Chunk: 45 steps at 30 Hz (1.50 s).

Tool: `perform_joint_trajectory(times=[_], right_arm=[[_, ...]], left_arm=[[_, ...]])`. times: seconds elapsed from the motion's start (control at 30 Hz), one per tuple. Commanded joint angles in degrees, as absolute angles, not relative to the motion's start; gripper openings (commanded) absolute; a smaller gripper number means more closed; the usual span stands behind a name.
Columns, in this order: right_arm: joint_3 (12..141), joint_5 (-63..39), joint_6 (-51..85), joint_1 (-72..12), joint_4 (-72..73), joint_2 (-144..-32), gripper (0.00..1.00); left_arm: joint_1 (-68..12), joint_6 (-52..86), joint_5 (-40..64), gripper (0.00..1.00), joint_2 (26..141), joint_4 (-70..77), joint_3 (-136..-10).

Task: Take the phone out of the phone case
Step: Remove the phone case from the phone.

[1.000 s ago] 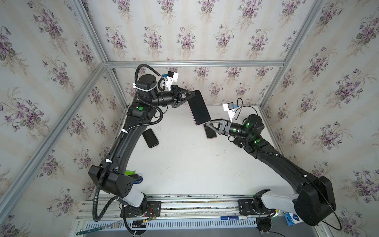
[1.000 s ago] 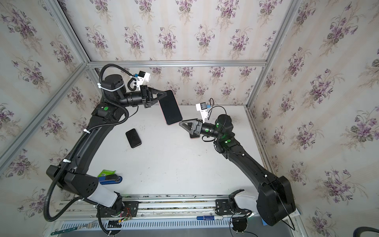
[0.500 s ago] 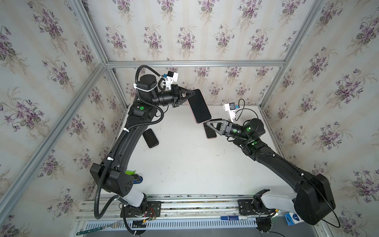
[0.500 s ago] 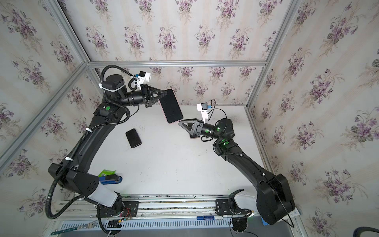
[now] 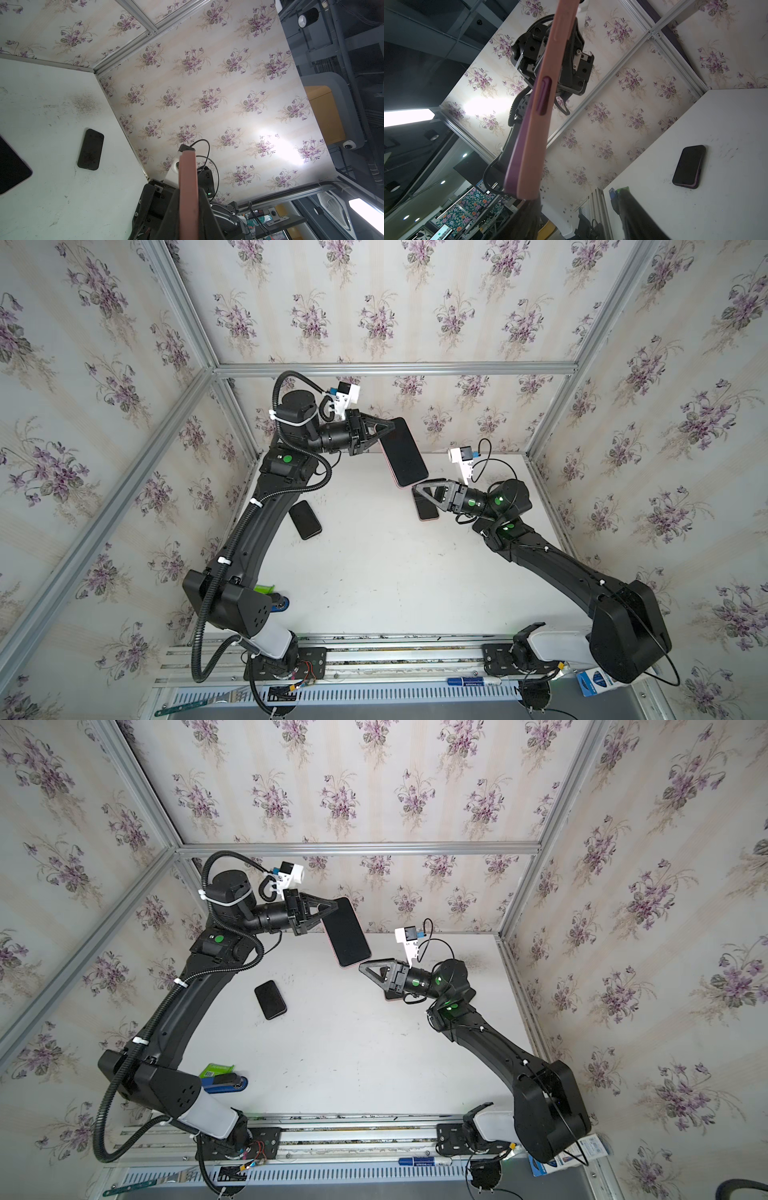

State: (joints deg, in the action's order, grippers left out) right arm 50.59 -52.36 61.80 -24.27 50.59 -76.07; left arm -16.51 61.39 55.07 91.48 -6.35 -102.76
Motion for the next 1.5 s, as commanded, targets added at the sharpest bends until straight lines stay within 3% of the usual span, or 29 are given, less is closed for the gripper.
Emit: perform_joint_trajectory(times=[0.0, 1.47], right_arm=[[51.9, -52.2, 63.3, -24.3, 55.4, -76.6, 0.62], [51.9, -48.7, 67.7, -24.3, 59.9, -80.7, 0.60]], left_arm=[[-16.5, 62.3, 55.8, 0.00, 91.2, -2.9, -102.6], [-16.4, 62.8, 57.9, 0.00, 89.3, 3.1, -96.8]])
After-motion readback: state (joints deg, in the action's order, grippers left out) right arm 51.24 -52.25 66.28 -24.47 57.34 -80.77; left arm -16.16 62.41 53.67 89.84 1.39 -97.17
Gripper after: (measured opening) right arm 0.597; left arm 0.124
